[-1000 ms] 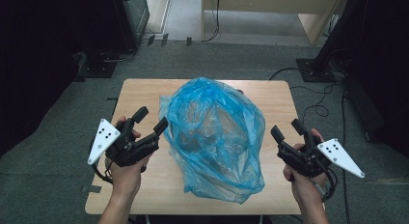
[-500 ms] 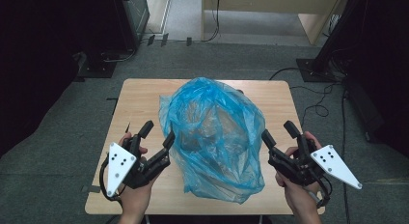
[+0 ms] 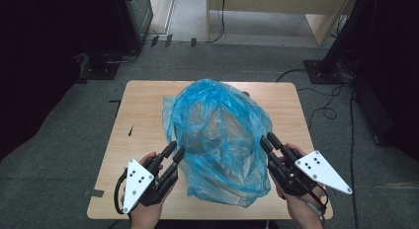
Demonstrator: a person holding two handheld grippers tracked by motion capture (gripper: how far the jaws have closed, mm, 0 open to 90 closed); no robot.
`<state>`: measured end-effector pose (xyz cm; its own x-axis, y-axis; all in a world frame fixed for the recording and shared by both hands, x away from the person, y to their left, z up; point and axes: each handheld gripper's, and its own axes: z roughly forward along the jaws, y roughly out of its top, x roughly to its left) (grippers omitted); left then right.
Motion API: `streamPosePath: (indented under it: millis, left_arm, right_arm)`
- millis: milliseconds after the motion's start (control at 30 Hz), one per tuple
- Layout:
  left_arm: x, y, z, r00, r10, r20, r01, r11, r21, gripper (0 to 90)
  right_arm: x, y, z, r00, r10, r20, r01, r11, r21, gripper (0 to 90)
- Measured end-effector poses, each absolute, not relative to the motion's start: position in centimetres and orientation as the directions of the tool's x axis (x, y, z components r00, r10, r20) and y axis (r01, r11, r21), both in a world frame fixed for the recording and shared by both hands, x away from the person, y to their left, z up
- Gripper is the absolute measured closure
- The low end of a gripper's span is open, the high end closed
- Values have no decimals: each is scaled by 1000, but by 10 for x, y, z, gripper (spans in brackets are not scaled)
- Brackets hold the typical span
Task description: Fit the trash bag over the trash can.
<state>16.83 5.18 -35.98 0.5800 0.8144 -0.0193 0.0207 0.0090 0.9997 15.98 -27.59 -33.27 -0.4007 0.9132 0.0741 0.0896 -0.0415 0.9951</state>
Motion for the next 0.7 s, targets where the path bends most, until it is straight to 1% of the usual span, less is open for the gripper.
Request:
streamPosePath:
  millis: [67,133,200,400,567,600,633,667,700]
  left_arm:
    - [170,53,-366,592,806,-18,31,-1,1000,839]
    - [172,55,-371,595,804,-23,42,-2,999,900]
    - [174,57,-377,601,799,-30,53,-3,999,900]
    - [177,63,-391,600,798,-55,64,21,998,900]
    - [171,62,-401,628,778,-32,23,22,999,900]
    - [168,61,-405,633,774,-16,14,9,1000,900]
    - [168,60,-407,633,774,-17,17,8,1000,900]
    - [168,60,-409,630,777,-18,22,5,1000,900]
    - [169,61,-411,623,782,-22,30,4,1000,900]
  right_arm:
    - [160,-276,-336,-379,923,72,90,-40,995,857]
    - [160,-277,-338,-343,936,76,80,-51,995,900]
    - [161,-281,-339,-314,945,89,67,-72,995,900]
    - [161,-286,-344,-254,964,81,26,-77,997,900]
    - [158,-291,-344,-219,972,85,-22,-93,995,900]
    - [157,-293,-344,-218,971,100,-35,-110,993,891]
    - [158,-296,-343,-230,965,129,-42,-142,989,784]
    - [158,-299,-343,-241,959,148,-36,-161,986,737]
    - [159,-300,-343,-246,956,158,-29,-170,985,710]
